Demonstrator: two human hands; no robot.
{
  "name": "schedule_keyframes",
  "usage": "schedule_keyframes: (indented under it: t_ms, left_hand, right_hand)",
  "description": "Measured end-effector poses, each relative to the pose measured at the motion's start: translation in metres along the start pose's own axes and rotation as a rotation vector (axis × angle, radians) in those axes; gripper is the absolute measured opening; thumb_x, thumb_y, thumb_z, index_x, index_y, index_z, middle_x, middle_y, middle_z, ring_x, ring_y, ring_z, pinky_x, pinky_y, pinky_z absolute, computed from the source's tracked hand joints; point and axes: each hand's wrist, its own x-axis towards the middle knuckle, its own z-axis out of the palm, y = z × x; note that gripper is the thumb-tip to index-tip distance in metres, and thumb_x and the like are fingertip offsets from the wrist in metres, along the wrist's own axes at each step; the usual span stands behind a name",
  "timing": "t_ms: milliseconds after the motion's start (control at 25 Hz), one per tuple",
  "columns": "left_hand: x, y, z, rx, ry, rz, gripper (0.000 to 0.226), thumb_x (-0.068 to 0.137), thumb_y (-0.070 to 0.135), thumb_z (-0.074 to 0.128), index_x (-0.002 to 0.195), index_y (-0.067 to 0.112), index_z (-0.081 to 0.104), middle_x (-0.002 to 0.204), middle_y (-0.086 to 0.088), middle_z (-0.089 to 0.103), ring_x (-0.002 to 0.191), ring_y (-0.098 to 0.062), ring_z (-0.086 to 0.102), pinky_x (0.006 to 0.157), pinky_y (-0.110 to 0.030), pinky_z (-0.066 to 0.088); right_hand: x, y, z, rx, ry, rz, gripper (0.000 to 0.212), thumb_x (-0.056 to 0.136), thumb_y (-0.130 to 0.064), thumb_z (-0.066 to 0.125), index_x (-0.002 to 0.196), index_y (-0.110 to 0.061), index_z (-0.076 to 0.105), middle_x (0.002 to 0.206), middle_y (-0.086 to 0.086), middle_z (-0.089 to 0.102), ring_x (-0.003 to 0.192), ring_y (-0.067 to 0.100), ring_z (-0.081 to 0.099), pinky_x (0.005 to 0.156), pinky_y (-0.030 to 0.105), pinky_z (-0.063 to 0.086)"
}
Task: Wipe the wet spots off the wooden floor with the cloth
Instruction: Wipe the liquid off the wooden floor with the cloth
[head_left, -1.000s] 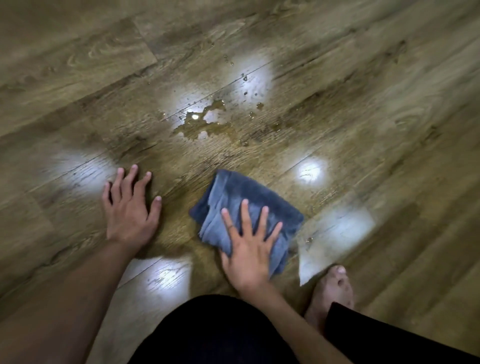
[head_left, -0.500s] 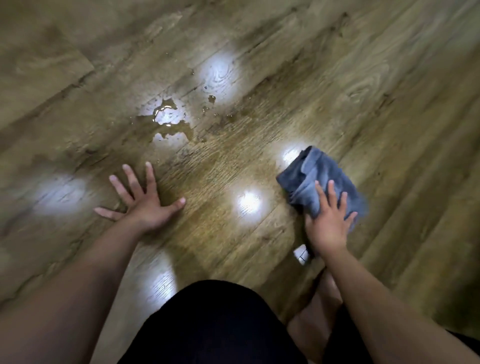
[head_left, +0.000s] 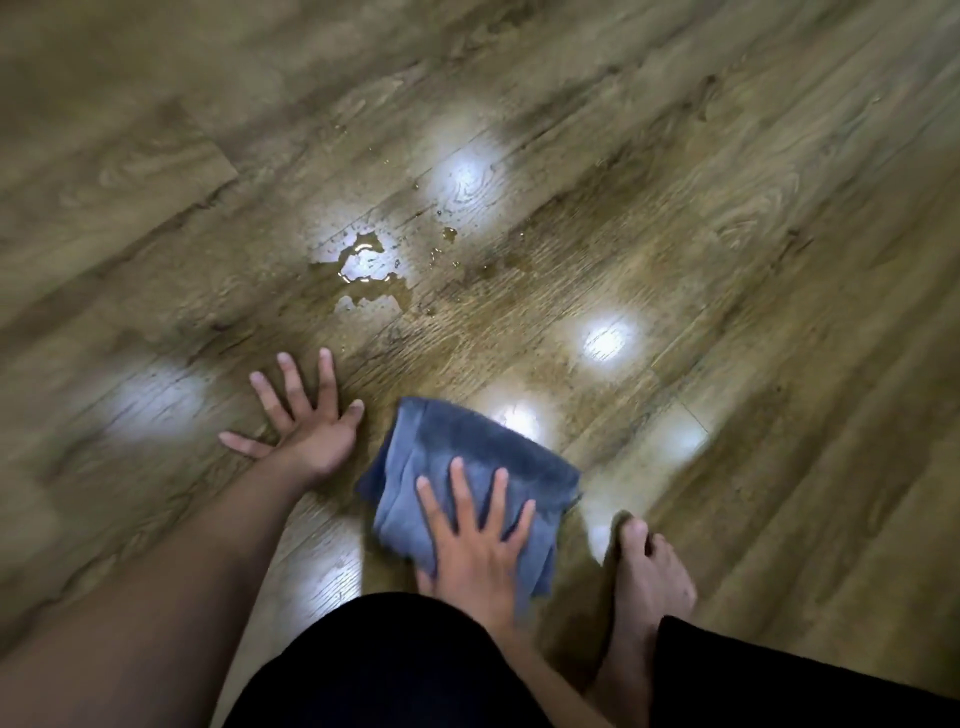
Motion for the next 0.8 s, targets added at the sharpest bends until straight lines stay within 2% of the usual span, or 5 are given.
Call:
schedule_keyframes:
  t_ms: [160,320,440,640,800]
  left_hand:
    - [-0.008,-0.020,-0.020,0.007,0.131,0.029,0.101,0.084,0.076,0.055,0.149,0.059,-0.021,0.158,0.014,-0.042,0.146,-0.020,-0.039,0.102,-0.082,-0.014]
    - [-0.005,-0.050,-0.071,-0.294,0.150,-0.212,0.152,0.041,0.089,0.067,0.148,0.048,-0.032,0.156,0.001,-0.047,0.145,-0.034,-0.038,0.112,-0.074,-0.014]
    - [0.004,-0.054,-0.079,-0.228,0.084,-0.228,0.155,0.054,0.077,0.079,0.149,0.037,-0.037,0.152,-0.009,-0.050,0.141,-0.044,-0.042,0.118,-0.062,-0.016]
    - [0.017,-0.062,-0.071,-0.267,0.077,-0.216,0.155,0.054,0.075,0.080,0.145,0.040,-0.041,0.147,-0.006,-0.057,0.135,-0.044,-0.049,0.115,-0.068,-0.016]
    - [0.022,-0.063,-0.073,-0.262,0.062,-0.197,0.159,0.042,0.082,0.073,0.141,0.042,-0.044,0.144,-0.006,-0.059,0.133,-0.045,-0.051,0.113,-0.069,-0.017]
  right_hand:
    - [0.015,0.026,0.000,-0.054,0.007,-0.022,0.104,0.062,-0.068,0.066,0.155,-0.040,0.029,0.166,0.004,0.018,0.147,0.050,0.019,0.103,0.077,0.021]
    - [0.053,0.045,-0.014,-0.075,0.015,-0.060,0.106,0.062,-0.075,0.062,0.156,-0.041,0.024,0.167,0.008,0.013,0.146,0.054,0.009,0.104,0.078,0.009]
    - [0.088,0.053,-0.024,-0.039,0.075,-0.027,0.099,0.068,-0.066,0.063,0.155,-0.043,0.022,0.161,0.007,0.025,0.142,0.052,0.023,0.105,0.079,0.012]
    - [0.223,0.086,-0.082,0.066,0.208,0.314,0.084,0.083,-0.062,0.057,0.154,-0.045,0.016,0.153,0.013,0.029,0.134,0.046,0.030,0.109,0.071,0.014]
    - [0.296,0.108,-0.111,0.151,0.192,0.431,0.081,0.085,-0.063,0.056,0.154,-0.046,0.016,0.147,0.013,0.030,0.129,0.048,0.031,0.109,0.073,0.012]
